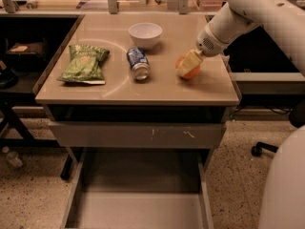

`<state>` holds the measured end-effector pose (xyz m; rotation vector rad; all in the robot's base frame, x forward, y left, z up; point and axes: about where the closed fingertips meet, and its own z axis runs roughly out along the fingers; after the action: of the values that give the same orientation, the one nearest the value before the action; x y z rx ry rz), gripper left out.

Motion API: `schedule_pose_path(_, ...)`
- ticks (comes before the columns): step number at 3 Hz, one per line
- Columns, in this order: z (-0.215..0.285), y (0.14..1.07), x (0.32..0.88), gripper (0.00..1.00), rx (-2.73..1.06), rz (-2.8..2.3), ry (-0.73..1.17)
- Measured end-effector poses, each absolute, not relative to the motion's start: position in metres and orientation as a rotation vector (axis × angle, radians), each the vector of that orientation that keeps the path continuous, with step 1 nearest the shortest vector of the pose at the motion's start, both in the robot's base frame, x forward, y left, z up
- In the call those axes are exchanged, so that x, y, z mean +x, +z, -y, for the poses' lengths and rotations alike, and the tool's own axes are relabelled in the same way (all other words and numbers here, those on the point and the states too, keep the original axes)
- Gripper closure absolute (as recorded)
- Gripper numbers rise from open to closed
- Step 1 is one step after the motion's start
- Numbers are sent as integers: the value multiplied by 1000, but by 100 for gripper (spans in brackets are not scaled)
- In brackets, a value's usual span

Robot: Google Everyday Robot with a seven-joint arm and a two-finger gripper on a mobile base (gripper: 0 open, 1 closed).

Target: Pick orange from middle drawer and place on counter

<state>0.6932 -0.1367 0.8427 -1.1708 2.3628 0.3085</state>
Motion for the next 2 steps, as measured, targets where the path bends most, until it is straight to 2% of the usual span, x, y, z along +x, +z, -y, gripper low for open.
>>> schedule_pose_path(1, 140, 836, 696, 100, -1170, -2390, 323)
schedule_pose_path(2, 140, 836, 696, 82, -1170, -2390, 323)
